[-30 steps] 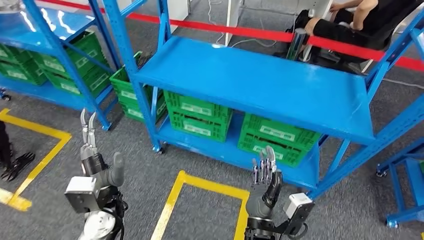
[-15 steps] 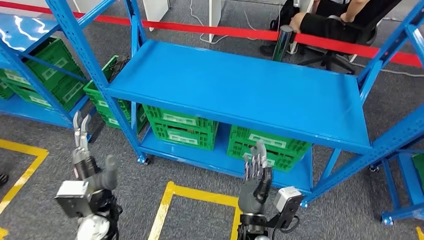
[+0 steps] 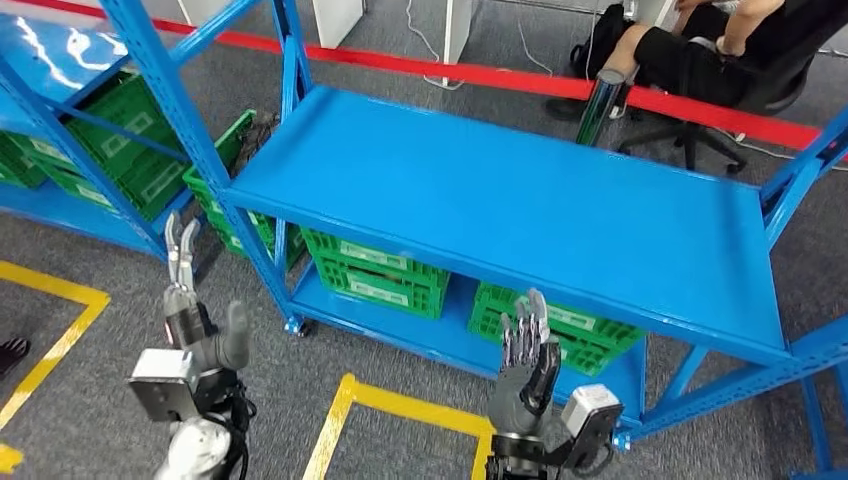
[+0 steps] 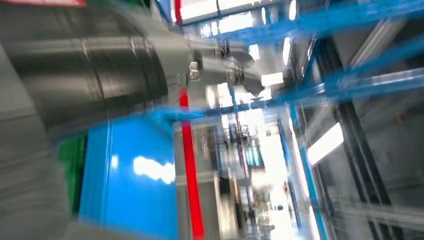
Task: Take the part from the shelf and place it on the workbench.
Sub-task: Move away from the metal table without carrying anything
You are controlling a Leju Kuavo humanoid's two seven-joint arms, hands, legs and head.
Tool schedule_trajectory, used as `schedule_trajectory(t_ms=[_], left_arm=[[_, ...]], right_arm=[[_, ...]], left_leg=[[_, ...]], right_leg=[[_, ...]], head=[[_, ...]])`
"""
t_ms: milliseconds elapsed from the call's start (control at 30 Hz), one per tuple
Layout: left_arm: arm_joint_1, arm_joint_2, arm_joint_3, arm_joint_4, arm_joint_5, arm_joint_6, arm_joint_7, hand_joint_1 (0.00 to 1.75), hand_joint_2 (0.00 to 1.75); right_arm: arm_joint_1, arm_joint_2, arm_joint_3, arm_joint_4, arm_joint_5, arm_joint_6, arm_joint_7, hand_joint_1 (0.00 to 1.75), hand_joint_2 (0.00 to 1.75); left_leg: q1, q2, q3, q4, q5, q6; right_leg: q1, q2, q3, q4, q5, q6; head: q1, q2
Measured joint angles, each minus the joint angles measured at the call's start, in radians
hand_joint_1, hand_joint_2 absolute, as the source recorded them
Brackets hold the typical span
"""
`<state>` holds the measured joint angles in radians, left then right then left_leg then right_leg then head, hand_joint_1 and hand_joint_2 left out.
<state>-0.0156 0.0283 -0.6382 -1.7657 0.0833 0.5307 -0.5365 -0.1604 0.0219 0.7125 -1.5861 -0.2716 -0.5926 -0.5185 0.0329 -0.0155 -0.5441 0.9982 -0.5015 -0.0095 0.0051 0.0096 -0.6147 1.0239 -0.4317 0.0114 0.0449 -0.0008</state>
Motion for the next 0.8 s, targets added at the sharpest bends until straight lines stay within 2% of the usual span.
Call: schedule_trajectory(t_ms=[67,100,167,233,267,300,367,400,433,500,567,600,633,700,733,767,800], left_arm=[[0.000,0.000,0.000,-0.001,0.000,0.000,0.000,0.00,0.00],[-0.001,0.000,0.000,-0.001,0.000,0.000,-0.001,0.00,0.00],[-0.002,0.001,0.000,-0.001,0.000,0.000,-0.002,0.00,0.00],[0.001,0.002,0.000,-0.001,0.001,0.001,-0.002,0.00,0.00],[0.002,0.003,0.000,0.000,0.001,0.001,-0.002,0.00,0.00],[0.003,0.004,0.000,0.000,0.002,0.001,-0.002,0.00,0.00],[0.002,0.005,0.001,0.000,0.002,0.002,-0.002,0.00,0.00],[0.001,0.006,0.001,0.000,0.002,0.002,-0.002,0.00,0.00],[0.000,0.007,0.001,0.000,0.002,0.002,-0.002,0.00,0.00],[0.000,0.006,0.001,-0.001,0.002,0.002,-0.002,0.00,0.00],[0.001,0.007,0.002,-0.001,0.002,0.002,-0.002,0.00,0.00],[0.001,0.007,0.003,-0.001,0.002,0.001,-0.002,0.00,0.00],[0.001,0.007,0.003,-0.001,0.002,0.001,-0.002,0.00,0.00],[0.001,0.007,0.004,-0.001,0.002,0.000,-0.002,0.00,0.00],[0.001,0.007,0.004,-0.001,0.002,0.000,-0.002,0.00,0.00],[0.002,0.008,0.004,-0.001,0.003,-0.001,-0.002,0.00,0.00],[0.002,0.008,0.004,-0.001,0.004,-0.002,-0.002,0.00,0.00]], right_arm=[[0.000,0.001,0.000,-0.001,0.000,0.000,0.000,0.00,0.00],[-0.001,0.002,0.000,-0.001,0.000,0.000,0.000,0.00,0.00],[-0.003,0.003,0.001,-0.001,0.000,0.000,0.000,0.00,0.00],[-0.002,0.003,0.002,-0.001,0.000,0.000,0.000,0.00,0.00],[-0.001,0.003,0.002,-0.001,-0.001,0.000,0.000,0.00,0.00],[-0.001,0.003,0.002,-0.001,-0.002,0.000,0.000,0.00,0.00],[-0.002,0.004,0.002,0.000,-0.004,0.002,0.000,0.00,0.00],[-0.003,0.005,0.002,0.000,-0.004,0.003,0.000,0.00,0.00],[-0.005,0.005,0.002,0.000,-0.005,0.004,0.000,0.00,0.00],[-0.007,0.006,0.002,0.000,-0.005,0.005,0.001,0.00,0.00],[-0.009,0.006,0.002,0.000,-0.005,0.006,0.001,0.00,0.00],[-0.009,0.006,0.002,0.000,-0.005,0.006,0.001,0.00,0.00],[-0.011,0.006,0.002,0.000,-0.005,0.006,0.001,0.00,0.00],[-0.012,0.005,0.002,0.001,-0.005,0.007,0.001,0.00,0.00],[-0.011,0.005,0.002,0.001,-0.005,0.008,0.001,0.00,0.00],[-0.010,0.005,0.002,0.002,-0.005,0.008,0.002,0.00,0.00],[-0.009,0.005,0.002,0.003,-0.005,0.009,0.002,0.00,0.00]], left_leg=[[0.001,0.005,-0.005,0.002,-0.008,-0.009],[0.000,0.007,-0.014,0.021,-0.019,-0.013],[-0.001,0.011,-0.069,0.123,-0.055,-0.015],[-0.003,0.011,-0.153,0.254,-0.081,-0.015],[-0.003,0.011,-0.181,0.284,-0.072,-0.015],[-0.003,0.012,-0.189,0.275,-0.046,-0.014],[-0.003,0.012,-0.154,0.163,0.034,-0.010],[-0.004,0.012,-0.126,0.104,0.058,-0.009],[-0.004,0.012,-0.105,0.061,0.069,-0.006],[-0.006,0.009,-0.089,0.036,0.061,0.000],[-0.003,0.006,-0.087,0.032,0.061,0.008],[-0.001,0.005,-0.084,0.030,0.060,0.012],[0.001,0.006,-0.081,0.028,0.060,0.016],[0.000,0.006,-0.079,0.027,0.058,0.020],[-0.001,0.007,-0.078,0.027,0.057,0.021],[-0.001,0.006,-0.078,0.027,0.056,0.022],[-0.001,0.006,-0.076,0.027,0.055,0.023]], right_leg=[[-0.003,0.000,0.012,-0.020,-0.006,-0.010],[-0.006,0.000,0.021,-0.029,-0.006,-0.015],[-0.007,0.000,0.036,-0.040,-0.010,-0.024],[-0.005,0.000,0.044,-0.040,-0.017,-0.031],[-0.004,0.000,0.049,-0.039,-0.021,-0.032],[-0.004,0.001,0.054,-0.037,-0.026,-0.032],[-0.003,0.004,0.064,-0.029,-0.039,-0.026],[-0.001,0.005,0.066,-0.022,-0.048,-0.020],[0.001,0.006,0.064,-0.014,-0.055,-0.015],[0.005,0.006,0.057,-0.006,-0.063,-0.004],[0.003,0.003,0.051,0.001,-0.070,0.004],[0.002,0.002,0.042,0.020,-0.082,0.009],[-0.001,0.001,0.024,0.059,-0.103,0.015],[-0.005,-0.001,-0.037,0.182,-0.157,0.024],[-0.007,-0.001,-0.068,0.241,-0.174,0.026],[-0.008,-0.001,-0.087,0.273,-0.176,0.027],[-0.008,-0.001,-0.090,0.268,-0.159,0.025]], head=[[-0.004,0.000],[-0.010,0.000],[-0.024,0.000],[-0.035,0.000],[-0.039,0.000],[-0.043,0.000],[-0.052,0.000],[-0.057,0.000],[-0.062,0.000],[-0.063,0.000],[-0.057,0.000],[-0.052,0.000],[-0.047,0.000],[-0.034,0.000],[-0.030,0.000],[-0.027,0.000],[-0.024,0.000]])
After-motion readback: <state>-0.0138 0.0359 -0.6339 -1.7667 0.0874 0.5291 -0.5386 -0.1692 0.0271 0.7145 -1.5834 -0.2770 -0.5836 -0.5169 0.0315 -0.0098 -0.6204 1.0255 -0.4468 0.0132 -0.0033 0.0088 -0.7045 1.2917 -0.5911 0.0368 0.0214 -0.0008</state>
